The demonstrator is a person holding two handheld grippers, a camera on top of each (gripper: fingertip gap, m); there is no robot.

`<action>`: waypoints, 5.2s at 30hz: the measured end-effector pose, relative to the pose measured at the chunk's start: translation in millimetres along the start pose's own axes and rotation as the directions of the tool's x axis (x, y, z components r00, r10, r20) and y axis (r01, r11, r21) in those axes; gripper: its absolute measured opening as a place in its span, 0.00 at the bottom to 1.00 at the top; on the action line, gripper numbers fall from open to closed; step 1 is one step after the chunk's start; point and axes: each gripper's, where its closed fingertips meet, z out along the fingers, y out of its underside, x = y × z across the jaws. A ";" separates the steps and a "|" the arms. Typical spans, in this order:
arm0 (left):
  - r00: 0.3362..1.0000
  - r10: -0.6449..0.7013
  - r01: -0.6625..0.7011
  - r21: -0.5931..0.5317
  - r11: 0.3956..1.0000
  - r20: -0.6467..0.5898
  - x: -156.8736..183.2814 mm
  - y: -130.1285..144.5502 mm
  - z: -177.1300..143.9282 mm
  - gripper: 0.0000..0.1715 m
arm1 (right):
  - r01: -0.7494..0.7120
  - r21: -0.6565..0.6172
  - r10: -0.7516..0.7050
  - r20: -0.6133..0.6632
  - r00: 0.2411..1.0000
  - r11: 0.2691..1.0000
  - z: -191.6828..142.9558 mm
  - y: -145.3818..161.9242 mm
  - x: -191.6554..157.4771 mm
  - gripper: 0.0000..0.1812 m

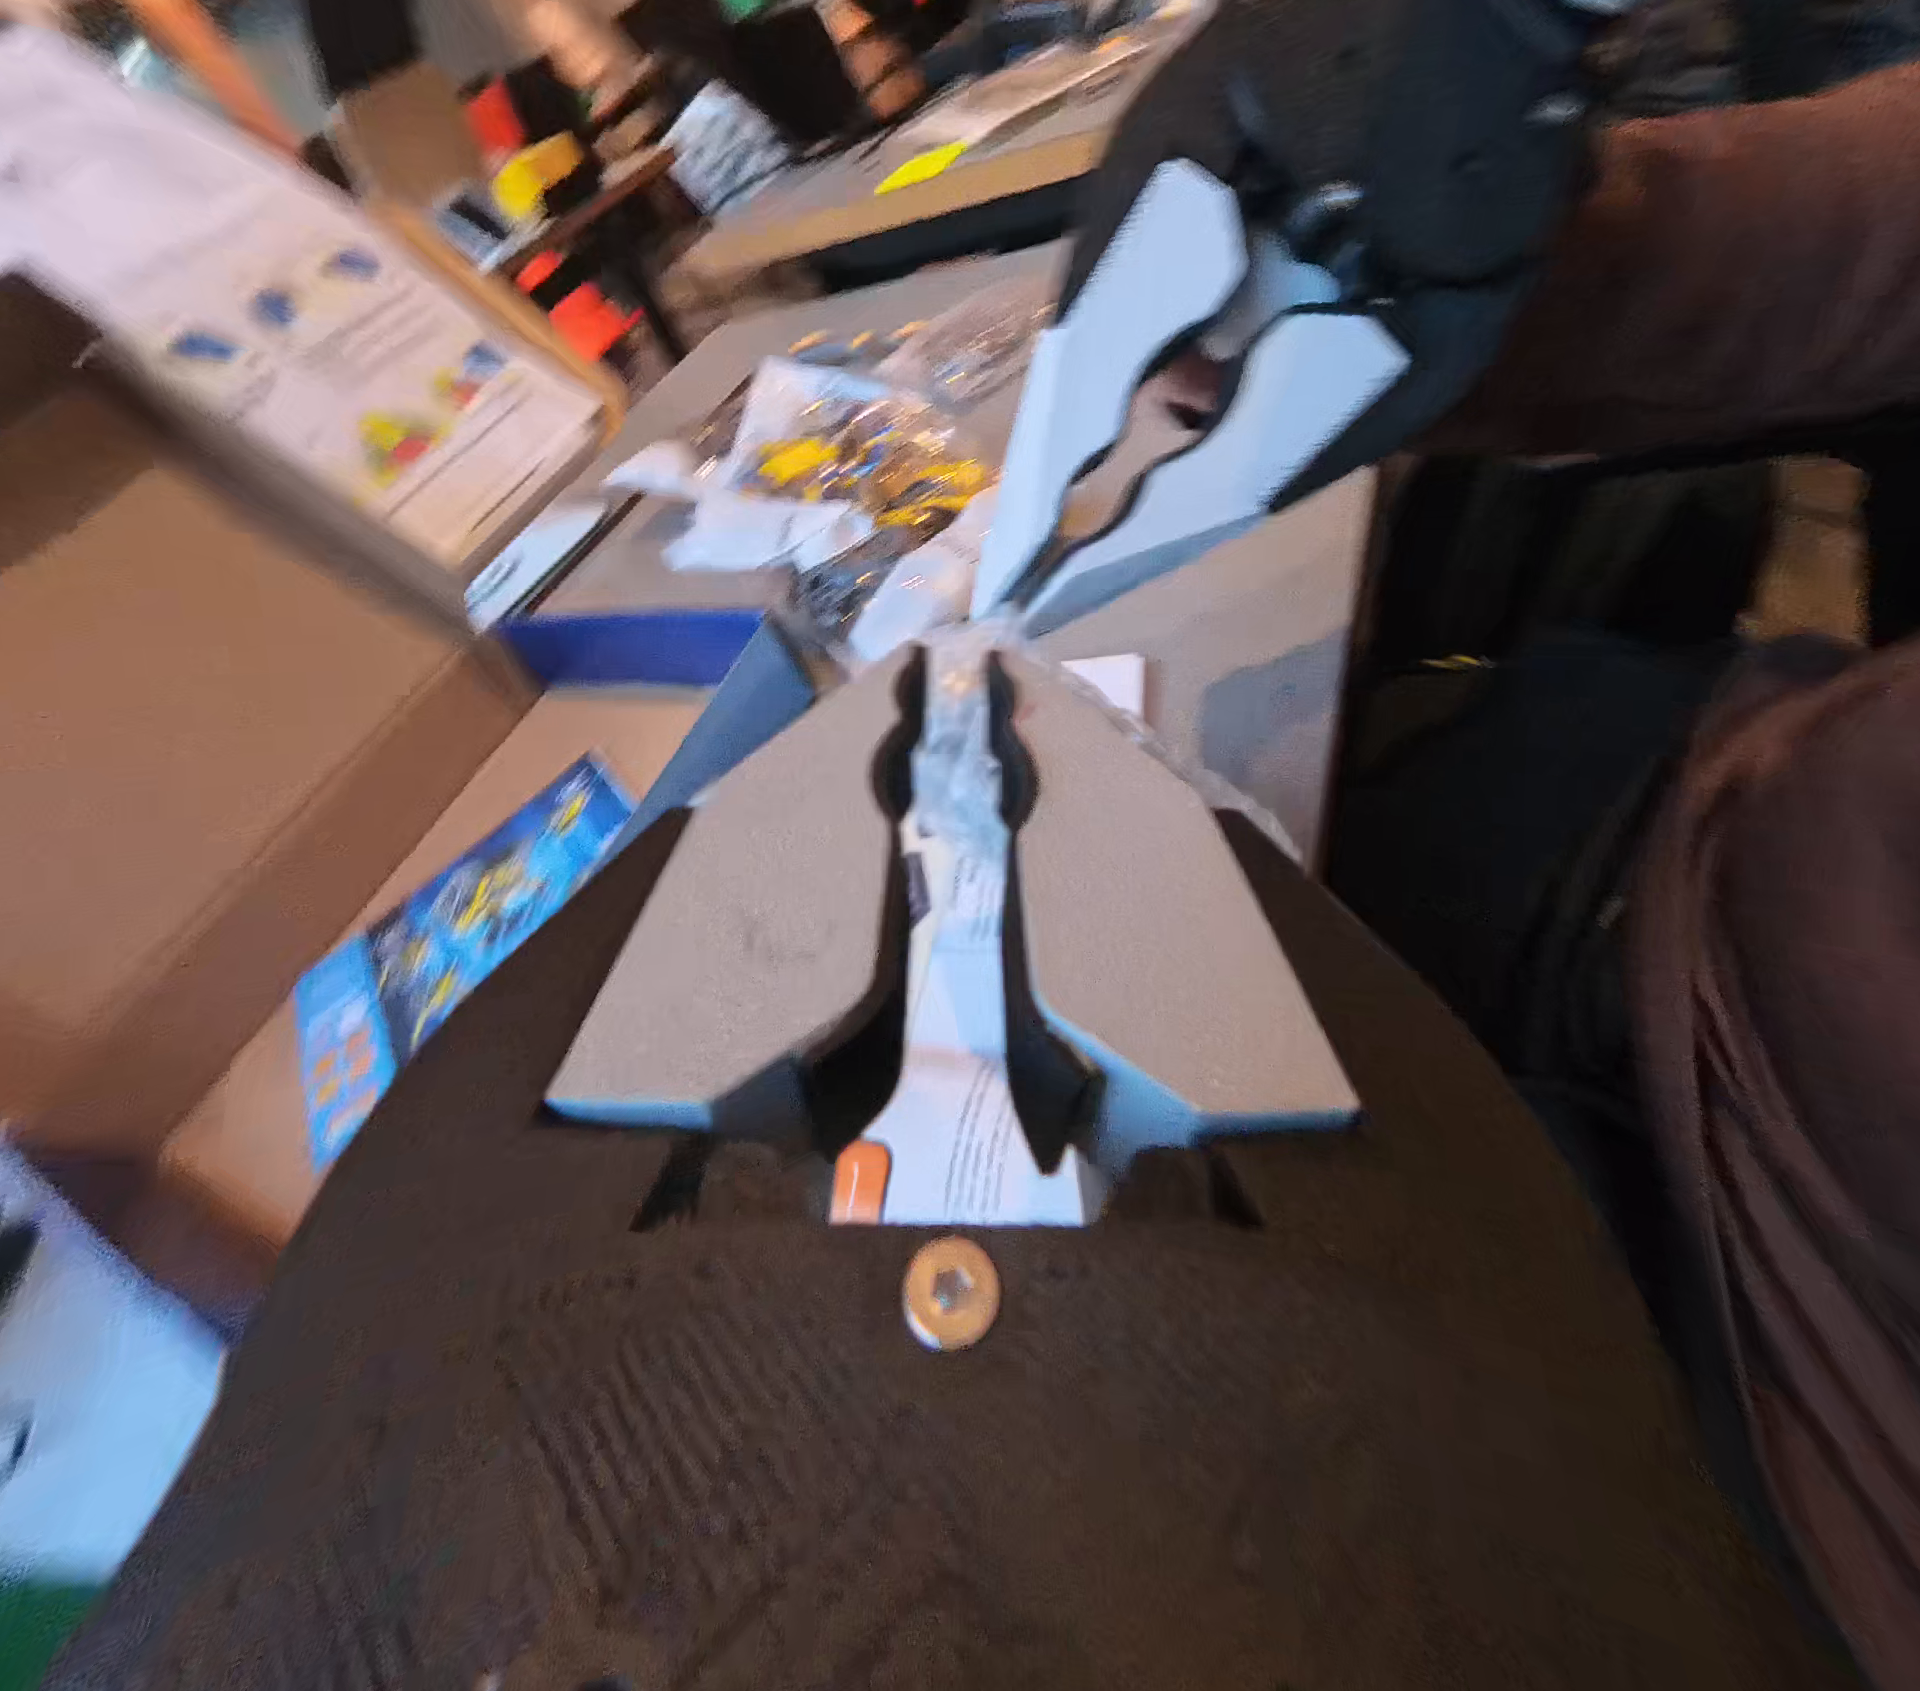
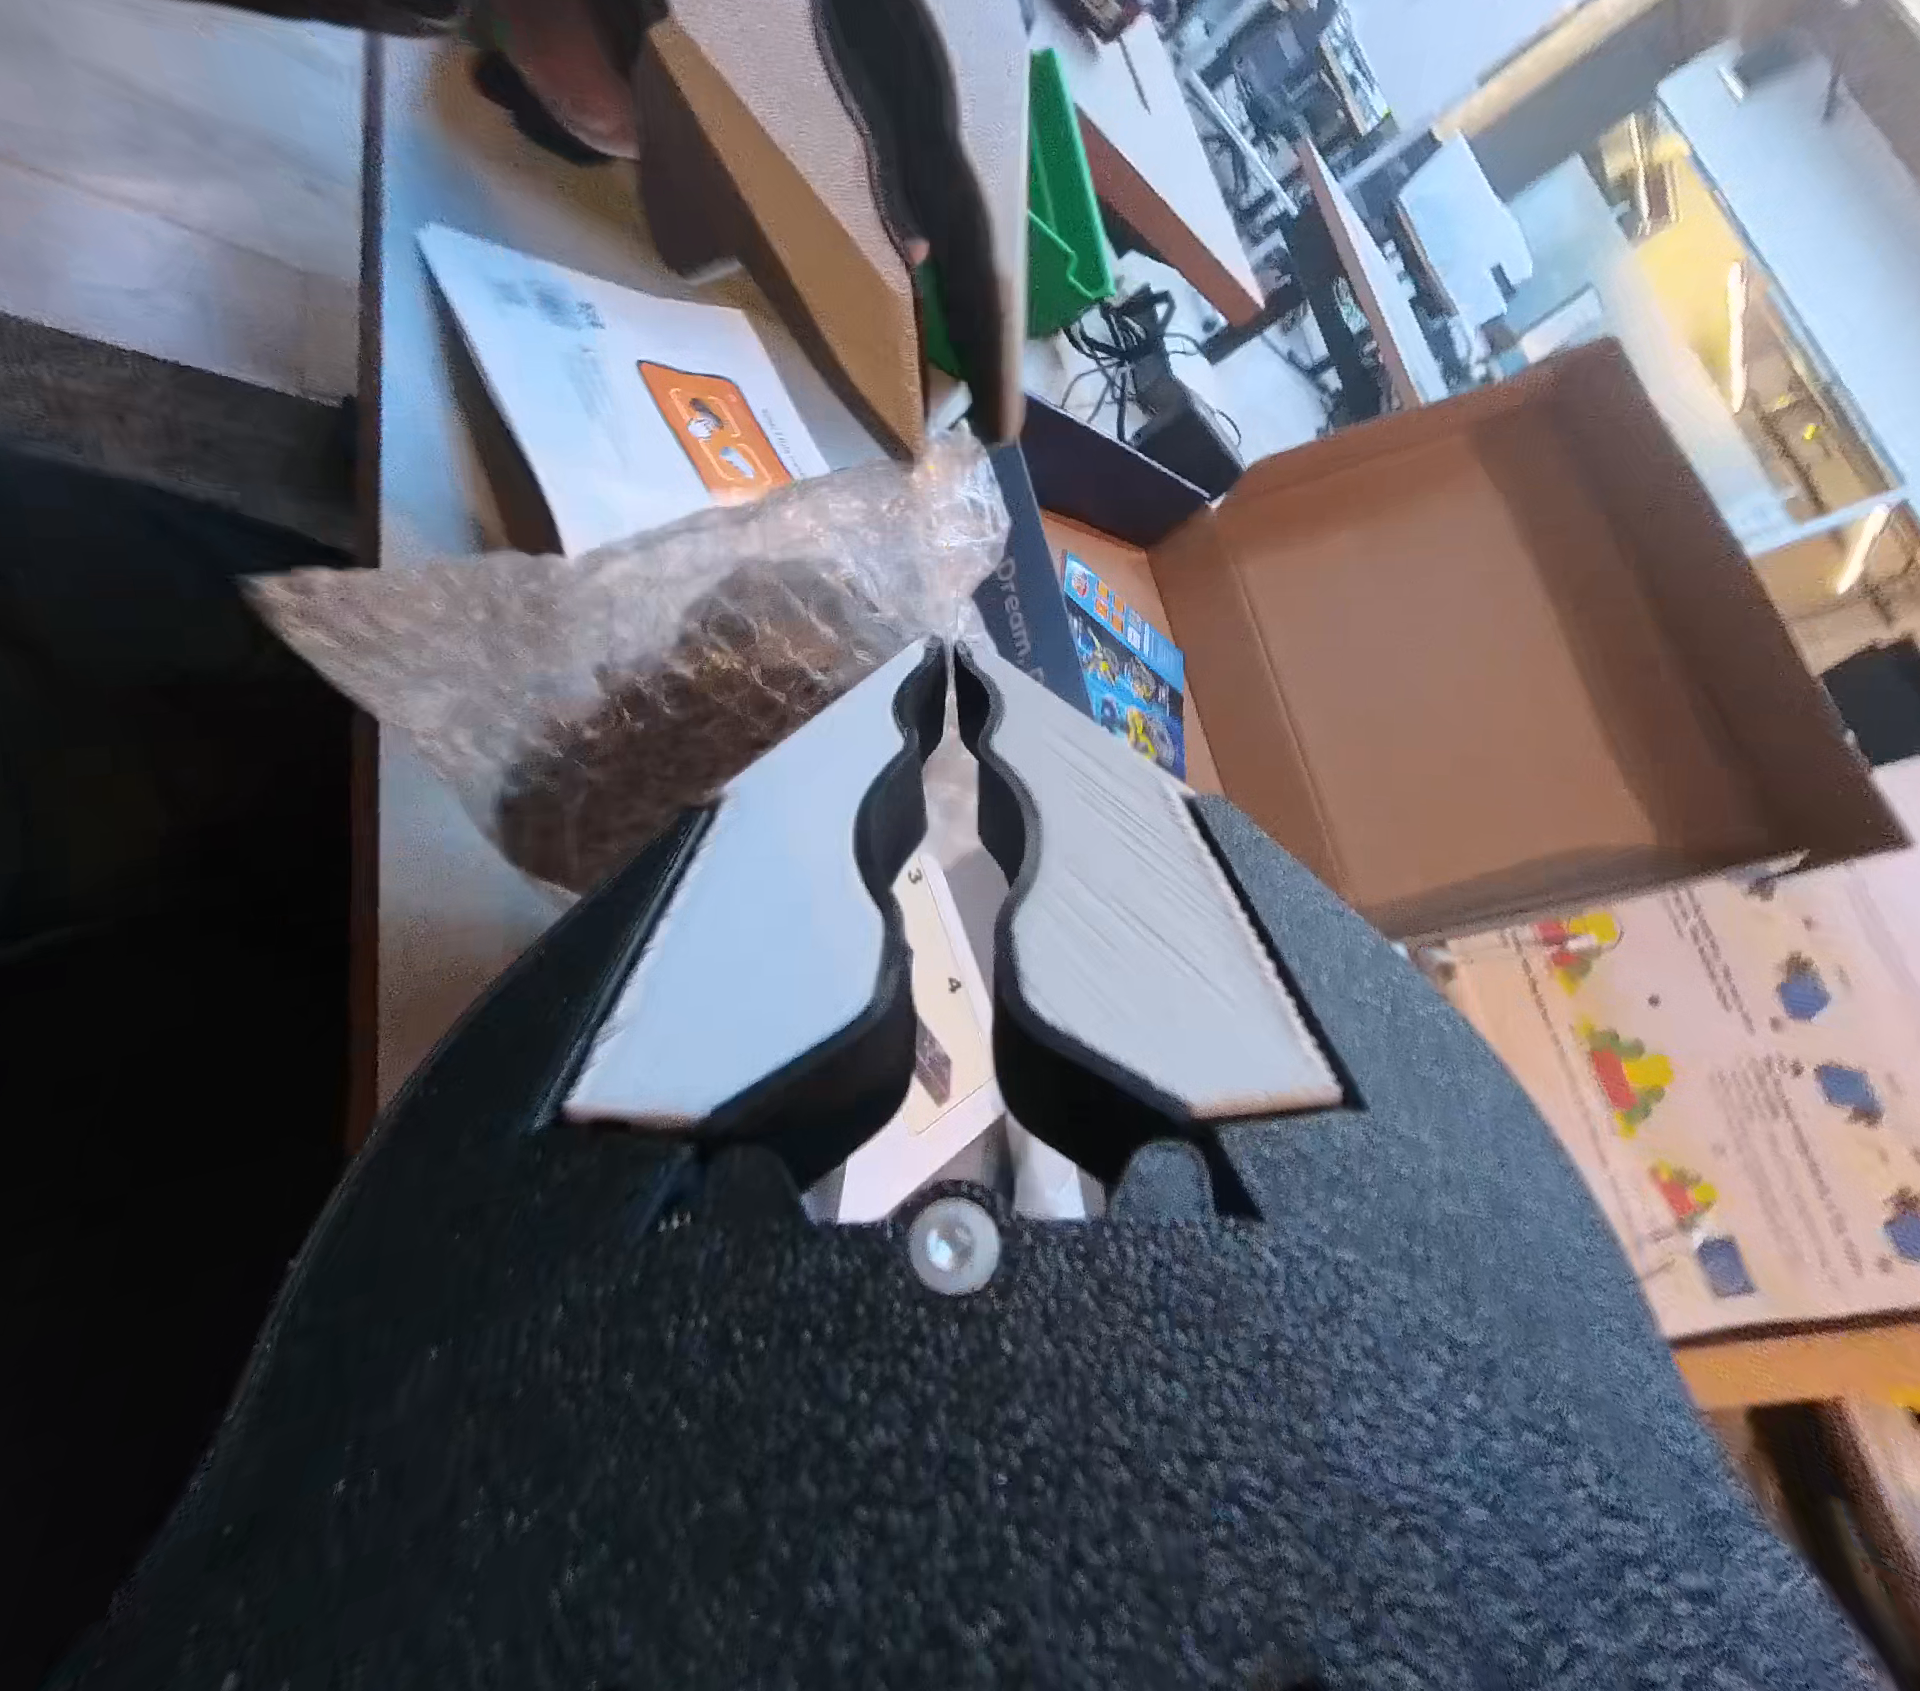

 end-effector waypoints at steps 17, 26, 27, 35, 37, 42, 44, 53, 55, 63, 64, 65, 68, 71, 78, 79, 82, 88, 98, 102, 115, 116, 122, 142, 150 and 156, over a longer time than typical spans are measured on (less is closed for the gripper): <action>0.941 -0.267 0.297 -0.128 0.946 0.209 -3.8 6.5 35.4 0.24 | -0.323 -0.048 0.316 -0.109 0.942 0.945 -7.1 13.3 34.5 0.00; 0.950 -0.249 0.265 -0.068 0.962 0.191 -6.0 4.1 42.2 0.00 | -0.332 -0.038 0.325 -0.123 0.938 0.943 -14.6 11.7 44.1 0.00; 0.952 -0.242 0.260 -0.079 0.962 0.188 -3.8 4.7 44.4 0.00 | -0.330 -0.044 0.322 -0.133 0.937 0.943 -14.2 14.4 45.8 0.00; 0.942 -0.299 0.311 -0.058 0.949 0.153 -0.4 2.7 48.9 0.00 | -0.375 -0.017 0.366 -0.175 0.914 0.927 -14.3 23.9 62.1 0.00; 0.939 -0.311 0.322 -0.057 0.945 0.149 0.3 2.6 50.0 0.00 | -0.460 0.015 0.458 -0.115 0.881 0.888 -11.0 27.0 62.4 0.00; 0.939 -0.311 0.326 -0.091 0.941 0.147 0.6 10.5 53.6 0.00 | -0.479 0.006 0.477 -0.102 0.873 0.878 -3.1 35.1 60.5 0.00; 0.931 -0.342 0.354 -0.084 0.931 0.130 0.3 9.5 50.1 0.00 | -0.429 0.018 0.429 -0.069 0.900 0.903 -1.8 31.8 56.7 0.00; 0.917 -0.358 0.371 -0.051 0.927 0.175 -8.0 10.0 49.7 0.00 | -0.338 0.007 0.337 0.081 0.938 0.941 -17.4 31.9 41.3 0.09; 0.912 -0.368 0.380 -0.037 0.924 0.179 -9.8 7.8 48.8 0.00 | -0.309 0.011 0.307 0.061 0.950 0.951 -21.6 30.0 45.1 0.12; 0.902 -0.376 0.391 -0.029 0.920 0.211 -12.9 11.6 52.0 0.00 | -0.346 -0.037 0.346 0.020 0.938 0.938 -29.7 35.6 56.0 0.27; 0.899 -0.378 0.394 -0.030 0.919 0.222 -14.9 13.1 51.6 0.00 | -0.339 -0.015 0.340 0.037 0.940 0.940 -31.1 29.6 54.1 0.26; 0.896 -0.381 0.397 -0.027 0.918 0.228 -16.4 13.7 50.9 0.00 | -0.340 0.011 0.339 0.057 0.939 0.940 -33.3 22.5 52.3 0.26; 0.894 -0.387 0.402 -0.020 0.916 0.228 -16.9 12.8 50.9 0.00 | -0.337 0.057 0.330 0.105 0.938 0.940 -35.8 5.9 43.6 0.23; 0.898 -0.379 0.396 -0.035 0.918 0.221 -11.9 13.1 55.1 0.00 | -0.267 0.098 0.268 0.012 0.963 0.959 -30.0 -2.4 44.1 0.05; 0.900 -0.382 0.399 -0.044 0.916 0.209 -5.6 13.1 59.7 0.00 | -0.246 0.044 0.246 0.008 0.969 0.968 -15.0 4.5 31.6 0.15; 0.902 -0.378 0.395 -0.047 0.917 0.207 -4.8 13.2 60.0 0.00 | -0.241 0.036 0.242 -0.010 0.970 0.970 -14.3 7.1 33.6 0.13; 0.909 -0.360 0.378 -0.052 0.924 0.208 -3.7 12.8 60.9 0.00 | -0.214 0.025 0.215 -0.056 0.975 0.977 -14.1 12.1 37.7 0.01; 0.926 -0.325 0.341 -0.056 0.938 0.190 1.4 11.4 62.8 0.00 | -0.251 0.015 0.252 -0.085 0.964 0.968 -13.3 15.5 41.8 0.00; 0.939 -0.295 0.309 -0.056 0.949 0.174 12.1 6.0 69.2 0.00 | -0.454 0.039 0.455 -0.115 0.883 0.890 -14.9 49.1 71.0 0.00; 0.954 -0.236 0.250 -0.057 0.967 0.185 13.6 -1.4 69.7 0.00 | -0.522 0.087 0.528 -0.069 0.847 0.849 -22.4 50.6 81.2 0.00; 0.897 -0.379 0.391 -0.010 0.920 0.229 -13.7 22.5 62.1 0.00 | -0.653 0.000 0.642 0.186 0.744 0.757 -26.9 53.3 60.0 0.29; 0.895 -0.379 0.393 -0.014 0.920 0.235 -14.6 23.5 62.0 0.00 | -0.654 -0.021 0.645 0.191 0.740 0.756 -24.5 56.6 56.6 0.31; 0.873 -0.407 0.419 0.016 0.908 0.269 -24.7 23.8 55.5 0.00 | -0.560 -0.113 0.570 0.229 0.789 0.821 -17.6 65.9 34.5 0.33; 0.861 -0.488 0.486 0.049 0.873 0.146 -13.5 14.2 55.6 0.02 | -0.525 0.005 0.520 0.134 0.844 0.851 -6.0 57.7 40.6 0.00; 0.898 -0.372 0.388 -0.024 0.921 0.234 -5.2 28.1 70.9 0.08 | -0.506 -0.027 0.503 0.163 0.849 0.862 2.8 50.3 23.1 0.00; 0.927 -0.282 0.317 -0.111 0.942 0.249 -2.1 40.2 75.0 0.00 | -0.475 -0.031 0.476 0.084 0.875 0.879 6.0 55.8 25.8 0.00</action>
